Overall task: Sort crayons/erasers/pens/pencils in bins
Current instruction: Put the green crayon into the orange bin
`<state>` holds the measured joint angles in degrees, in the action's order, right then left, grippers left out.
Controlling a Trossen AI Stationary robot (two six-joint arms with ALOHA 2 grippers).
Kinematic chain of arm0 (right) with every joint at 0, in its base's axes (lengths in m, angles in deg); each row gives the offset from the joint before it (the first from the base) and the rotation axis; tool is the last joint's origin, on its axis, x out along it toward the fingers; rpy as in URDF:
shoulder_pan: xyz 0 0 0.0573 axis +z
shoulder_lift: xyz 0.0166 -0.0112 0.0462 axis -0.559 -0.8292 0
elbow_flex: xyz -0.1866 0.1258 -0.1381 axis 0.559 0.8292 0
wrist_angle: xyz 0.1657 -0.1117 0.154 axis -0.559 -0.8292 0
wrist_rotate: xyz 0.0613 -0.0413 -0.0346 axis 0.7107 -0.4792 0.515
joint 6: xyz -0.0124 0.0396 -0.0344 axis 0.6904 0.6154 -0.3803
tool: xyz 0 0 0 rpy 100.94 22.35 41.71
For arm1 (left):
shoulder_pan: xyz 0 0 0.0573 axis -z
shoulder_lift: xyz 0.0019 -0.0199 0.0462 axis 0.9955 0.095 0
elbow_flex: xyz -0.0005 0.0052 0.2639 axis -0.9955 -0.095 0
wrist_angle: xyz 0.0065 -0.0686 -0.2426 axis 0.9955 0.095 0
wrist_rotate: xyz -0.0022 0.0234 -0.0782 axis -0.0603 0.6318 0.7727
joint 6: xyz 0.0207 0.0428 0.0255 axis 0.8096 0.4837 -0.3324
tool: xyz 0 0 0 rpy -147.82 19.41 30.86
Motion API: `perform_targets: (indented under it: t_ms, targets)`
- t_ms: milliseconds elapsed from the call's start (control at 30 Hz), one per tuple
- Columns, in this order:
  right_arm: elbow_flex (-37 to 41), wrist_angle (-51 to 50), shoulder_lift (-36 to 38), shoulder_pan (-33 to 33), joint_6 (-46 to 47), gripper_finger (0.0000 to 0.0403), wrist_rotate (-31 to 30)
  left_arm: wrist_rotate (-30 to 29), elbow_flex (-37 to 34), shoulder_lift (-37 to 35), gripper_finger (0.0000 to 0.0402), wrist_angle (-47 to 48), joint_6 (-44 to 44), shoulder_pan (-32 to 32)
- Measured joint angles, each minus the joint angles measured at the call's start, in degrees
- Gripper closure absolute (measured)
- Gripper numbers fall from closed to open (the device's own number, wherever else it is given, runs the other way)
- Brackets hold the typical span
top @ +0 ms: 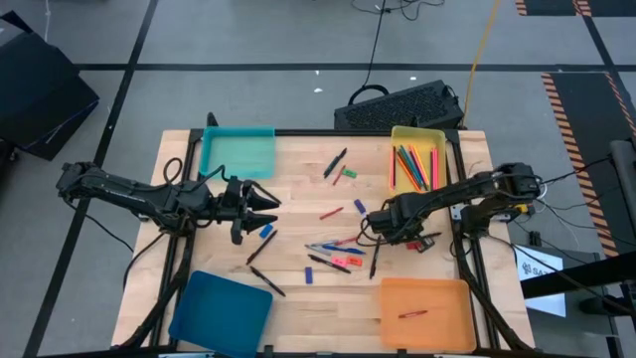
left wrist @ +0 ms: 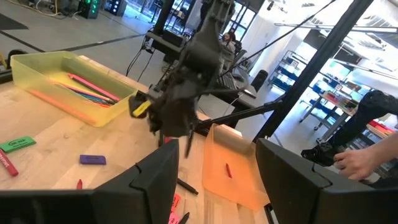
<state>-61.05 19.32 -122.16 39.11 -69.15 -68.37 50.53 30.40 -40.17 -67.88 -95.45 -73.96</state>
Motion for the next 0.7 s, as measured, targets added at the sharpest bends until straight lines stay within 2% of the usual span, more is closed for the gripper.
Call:
perform_targets:
  t_ms: [233, 400, 533, 700]
  targets:
    - [-12.71, -7.83, 3.07, 10.03, 13.97, 0.0382, 2.07, -0.01, 0.00, 0.02, 0.0185, -0.03, 0.00, -0.01]
    - [-20.20, -4.81, 3.17, 21.57, 28.61, 0.0382, 7.77, -0.01, 0.00, 0.02, 0.0185, 0.00, 0.00, -0.01]
    - [-19.22, 3.83, 3.13, 31.85, 39.04, 0.0382, 9.48, -0.01, 0.00, 0.02, 0.0185, -0.02, 0.00, 0.00]
    - [-12.44, 16.62, 0.60, 40.50, 48.49, 0.0382, 8.03, -0.01, 0.00, 0.02, 0.0185, -0.04, 0.00, 0.00]
